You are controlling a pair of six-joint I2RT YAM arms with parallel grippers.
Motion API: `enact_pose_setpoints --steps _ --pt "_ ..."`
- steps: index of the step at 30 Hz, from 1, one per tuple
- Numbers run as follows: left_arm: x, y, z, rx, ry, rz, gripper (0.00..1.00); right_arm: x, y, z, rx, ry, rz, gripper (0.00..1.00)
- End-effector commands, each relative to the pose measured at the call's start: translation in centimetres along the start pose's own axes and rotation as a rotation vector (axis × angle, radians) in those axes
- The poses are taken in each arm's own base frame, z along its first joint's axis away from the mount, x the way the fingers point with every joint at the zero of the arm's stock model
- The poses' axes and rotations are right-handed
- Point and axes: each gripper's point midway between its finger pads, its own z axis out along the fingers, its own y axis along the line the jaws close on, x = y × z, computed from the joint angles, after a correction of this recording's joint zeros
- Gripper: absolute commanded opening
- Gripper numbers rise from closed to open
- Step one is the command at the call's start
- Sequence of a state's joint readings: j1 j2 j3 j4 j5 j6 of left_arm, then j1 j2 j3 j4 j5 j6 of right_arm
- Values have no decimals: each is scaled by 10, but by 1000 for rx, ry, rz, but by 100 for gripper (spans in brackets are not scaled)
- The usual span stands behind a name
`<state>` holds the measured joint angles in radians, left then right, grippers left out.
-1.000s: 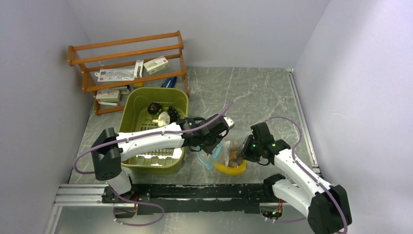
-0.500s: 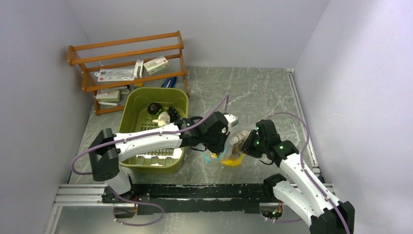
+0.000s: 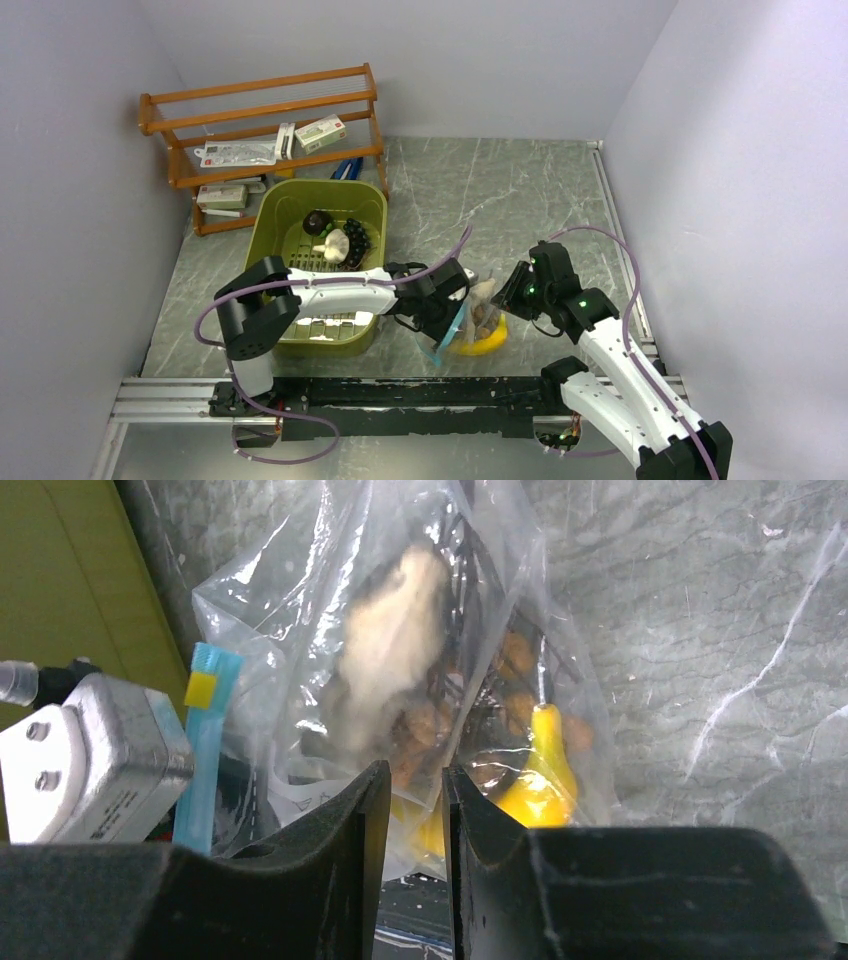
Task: Open the zip-top bag and remove the fake food
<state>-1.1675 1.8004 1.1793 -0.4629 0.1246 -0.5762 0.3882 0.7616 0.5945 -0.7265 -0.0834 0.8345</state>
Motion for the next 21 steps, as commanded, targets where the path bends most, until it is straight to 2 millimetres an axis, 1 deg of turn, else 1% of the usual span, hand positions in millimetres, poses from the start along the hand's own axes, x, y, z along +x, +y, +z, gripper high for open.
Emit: enact_pose_setpoints --steps 1,3,5,8,13,15,18,20,21 --pt "-13 -7 6 27 -52 -28 52 6 -5 1 14 16 3 27" --pt "-17 -9 4 29 -74 -32 59 6 -6 2 19 18 0 27" --pt "-21 -9 3 29 -94 -42 64 7 -7 4 24 23 1 27" --pt "-23 -5 6 7 -109 -60 64 9 -7 6 22 32 2 27" --pt "-25 10 11 -81 -118 -78 61 10 -9 7 28 38 0 27" --pt "-28 11 11 -89 -126 -83 56 11 -10 7 32 38 0 27" --pt "-37 2 6 -51 -163 -86 46 11 -11 8 36 41 -3 27" --pt "-42 -2 2 -31 -189 -82 37 12 -12 9 40 45 -3 27" --pt "-43 -2 1 -30 -197 -84 34 13 -12 9 41 46 -1 27"
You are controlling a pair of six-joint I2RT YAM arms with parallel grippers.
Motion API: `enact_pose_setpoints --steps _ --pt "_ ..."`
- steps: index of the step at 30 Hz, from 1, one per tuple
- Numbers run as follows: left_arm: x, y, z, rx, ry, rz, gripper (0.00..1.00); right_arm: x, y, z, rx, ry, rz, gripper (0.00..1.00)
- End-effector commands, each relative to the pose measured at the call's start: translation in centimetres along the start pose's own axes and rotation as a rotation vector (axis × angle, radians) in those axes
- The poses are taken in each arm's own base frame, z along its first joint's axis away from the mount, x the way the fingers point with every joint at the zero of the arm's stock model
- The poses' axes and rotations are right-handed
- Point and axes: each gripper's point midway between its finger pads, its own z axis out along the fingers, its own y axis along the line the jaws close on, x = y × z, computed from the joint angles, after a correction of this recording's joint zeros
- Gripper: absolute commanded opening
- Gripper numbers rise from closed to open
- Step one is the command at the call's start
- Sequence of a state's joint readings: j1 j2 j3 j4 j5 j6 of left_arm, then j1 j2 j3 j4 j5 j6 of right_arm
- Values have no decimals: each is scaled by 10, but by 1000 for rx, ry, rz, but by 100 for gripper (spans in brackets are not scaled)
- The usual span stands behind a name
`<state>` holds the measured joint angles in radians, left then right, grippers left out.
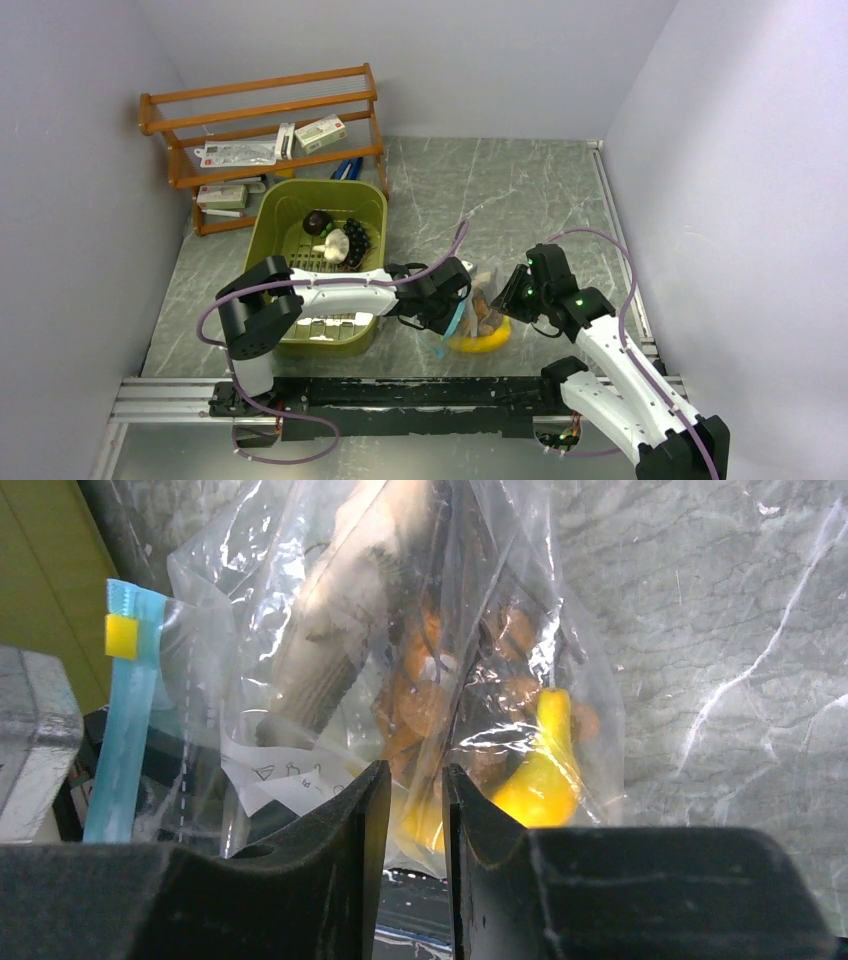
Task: Open the zip-top bag and remove the fake food
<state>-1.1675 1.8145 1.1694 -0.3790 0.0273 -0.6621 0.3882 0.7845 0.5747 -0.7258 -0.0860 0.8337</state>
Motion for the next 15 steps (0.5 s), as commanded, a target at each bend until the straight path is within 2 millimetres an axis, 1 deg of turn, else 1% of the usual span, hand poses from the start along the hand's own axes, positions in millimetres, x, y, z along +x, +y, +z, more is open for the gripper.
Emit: enact_pose_setpoints --steps 1,2,5,8,12,13,15 --pt "-24 -8 -9 21 -100 -4 31 6 -5 4 15 17 -3 27" --pt "-25 -7 -11 15 -110 -5 27 6 -5 4 13 18 -3 27" --pt "-27 -3 -16 2 -130 -5 20 8 -7 6 14 24 -1 27" --pt "-26 0 -21 -13 -129 0 7 10 -8 8 19 30 2 27" --pt "-24 3 -27 -30 -121 13 7 10 -7 10 12 32 1 27" --pt "-24 4 -29 -34 -118 17 7 10 -3 10 -6 40 -7 27" --pt "-22 5 -33 -36 -113 25 7 11 12 10 -90 62 -47 28"
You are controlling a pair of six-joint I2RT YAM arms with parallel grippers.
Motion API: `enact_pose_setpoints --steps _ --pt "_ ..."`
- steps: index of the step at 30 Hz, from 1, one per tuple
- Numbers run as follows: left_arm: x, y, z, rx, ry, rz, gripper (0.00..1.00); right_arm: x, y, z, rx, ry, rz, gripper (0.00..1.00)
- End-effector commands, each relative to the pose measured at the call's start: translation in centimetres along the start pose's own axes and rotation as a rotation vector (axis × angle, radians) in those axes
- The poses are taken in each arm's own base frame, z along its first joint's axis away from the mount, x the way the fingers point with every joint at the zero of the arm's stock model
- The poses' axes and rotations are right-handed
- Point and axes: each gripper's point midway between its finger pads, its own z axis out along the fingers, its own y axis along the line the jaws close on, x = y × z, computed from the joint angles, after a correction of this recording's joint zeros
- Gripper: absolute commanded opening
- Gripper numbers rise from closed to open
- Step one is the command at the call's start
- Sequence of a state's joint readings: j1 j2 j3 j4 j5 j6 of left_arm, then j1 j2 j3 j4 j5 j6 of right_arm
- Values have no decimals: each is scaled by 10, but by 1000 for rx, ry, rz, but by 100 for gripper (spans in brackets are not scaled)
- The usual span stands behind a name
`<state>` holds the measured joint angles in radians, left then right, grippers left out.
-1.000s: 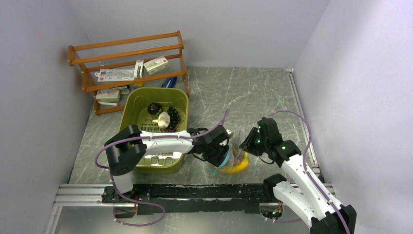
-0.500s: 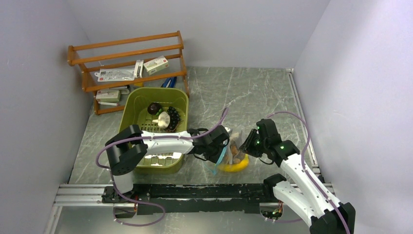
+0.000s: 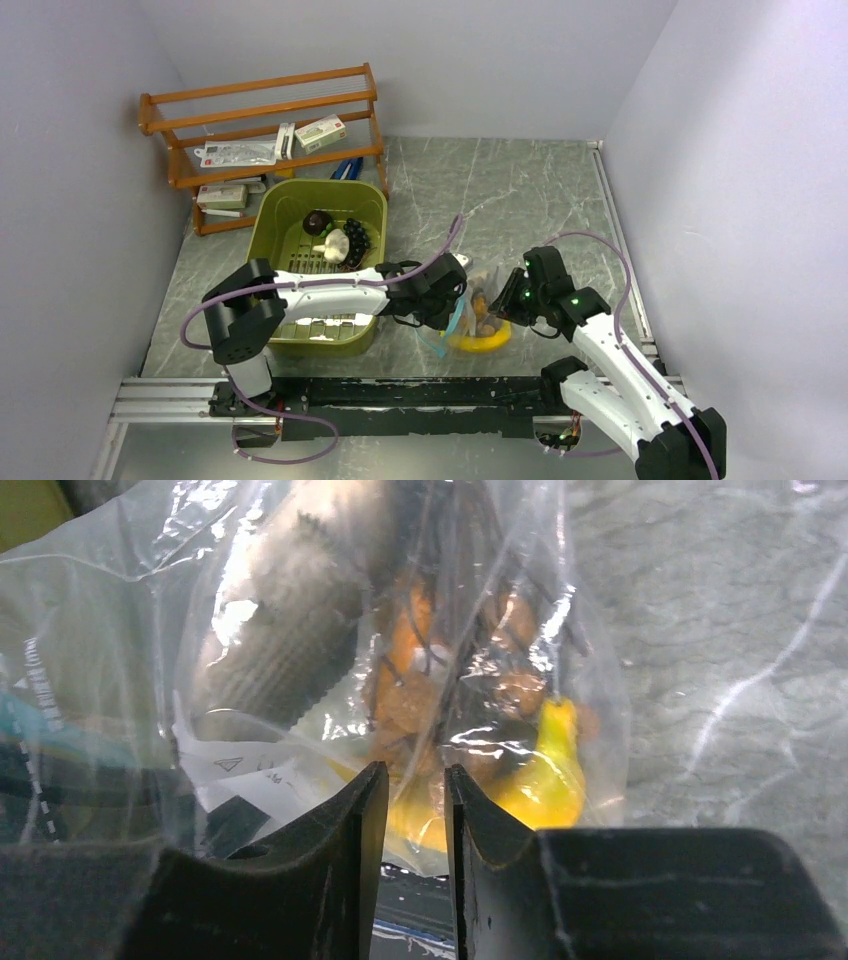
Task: Open the zip-top bag and remove the fake food
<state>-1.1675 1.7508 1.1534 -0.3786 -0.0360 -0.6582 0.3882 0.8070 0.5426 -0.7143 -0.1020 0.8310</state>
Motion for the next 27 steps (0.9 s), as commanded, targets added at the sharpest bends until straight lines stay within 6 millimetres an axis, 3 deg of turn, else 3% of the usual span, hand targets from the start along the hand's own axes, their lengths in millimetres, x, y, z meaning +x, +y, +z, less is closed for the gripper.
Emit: enact_pose_setpoints --steps 1,7,10,13,19,23,27 --pt "-9 2 -18 -10 -36 26 7 1 27 0 -143 30 -69 29" --pt "-13 -5 -32 20 -31 66 7 -2 63 -10 -331 36 -151 31" --pt "-18 -13 -39 52 -29 88 7 0 74 -6 -398 52 -174 40" --pt "-21 -16 -45 59 -17 110 7 -1 58 15 -292 77 -143 41" --pt "-29 -15 -70 48 -46 130 7 1 6 49 -4 101 -87 41" --pt "-34 -10 -89 28 -79 139 7 1 -10 53 81 89 -65 39" --pt "-29 -2 -94 10 -83 155 7 -1 -13 48 86 59 -49 38"
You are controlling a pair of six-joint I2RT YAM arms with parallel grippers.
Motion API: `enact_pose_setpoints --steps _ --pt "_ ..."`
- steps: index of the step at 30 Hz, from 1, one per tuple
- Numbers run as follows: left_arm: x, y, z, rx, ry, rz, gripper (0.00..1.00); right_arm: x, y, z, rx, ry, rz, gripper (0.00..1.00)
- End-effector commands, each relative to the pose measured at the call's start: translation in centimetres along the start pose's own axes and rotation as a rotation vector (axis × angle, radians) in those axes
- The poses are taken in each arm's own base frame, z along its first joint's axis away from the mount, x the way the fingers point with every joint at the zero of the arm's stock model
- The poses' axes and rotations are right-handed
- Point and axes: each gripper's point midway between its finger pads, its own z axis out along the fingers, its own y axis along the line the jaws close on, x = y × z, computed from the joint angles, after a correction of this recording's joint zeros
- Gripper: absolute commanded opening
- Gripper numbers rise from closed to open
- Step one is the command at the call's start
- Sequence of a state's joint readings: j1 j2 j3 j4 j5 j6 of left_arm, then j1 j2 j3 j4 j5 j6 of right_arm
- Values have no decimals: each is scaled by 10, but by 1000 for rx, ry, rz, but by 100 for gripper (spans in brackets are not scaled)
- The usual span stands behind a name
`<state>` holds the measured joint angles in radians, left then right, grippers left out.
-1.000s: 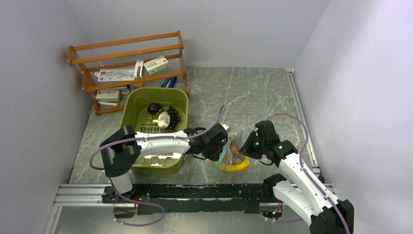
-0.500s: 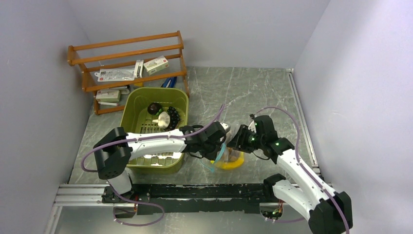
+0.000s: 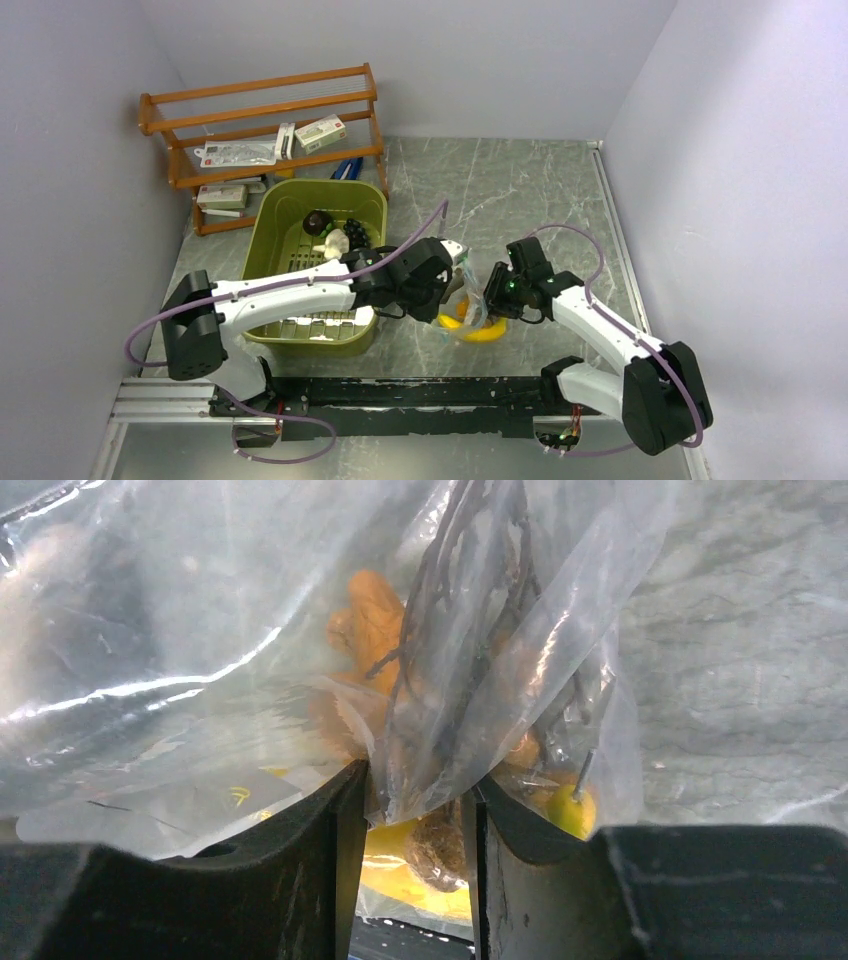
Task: Open the zip-top bag and remove the fake food
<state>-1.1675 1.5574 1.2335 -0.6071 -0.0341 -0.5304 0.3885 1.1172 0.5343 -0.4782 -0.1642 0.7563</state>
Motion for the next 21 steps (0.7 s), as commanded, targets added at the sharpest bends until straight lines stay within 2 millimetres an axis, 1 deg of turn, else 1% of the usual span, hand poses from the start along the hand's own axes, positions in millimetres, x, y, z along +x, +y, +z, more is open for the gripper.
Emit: enact_pose_setpoints --steps 1,4,8,10,13,18,20,21 --pt "-7 5 -16 -19 -34 35 7 1 -18 -3 73 -45 24 38" --pt "-1 4 -16 -3 1 60 7 3 -18 -5 62 -52 41 38" --pt "8 -13 -23 102 72 144 7 10 -18 -5 45 -42 58 38" --pt "8 -13 -30 103 99 185 7 12 -18 -5 42 -36 62 38" --pt "9 -7 -45 73 145 235 7 13 -18 -5 40 -32 64 38" --pt "9 -5 -65 75 171 276 7 8 -16 -7 44 -37 56 38" --pt "7 -9 -75 87 171 276 7 7 -17 -7 55 -37 53 38" --pt "2 -16 -80 119 159 275 7 7 -17 -8 56 -37 53 38"
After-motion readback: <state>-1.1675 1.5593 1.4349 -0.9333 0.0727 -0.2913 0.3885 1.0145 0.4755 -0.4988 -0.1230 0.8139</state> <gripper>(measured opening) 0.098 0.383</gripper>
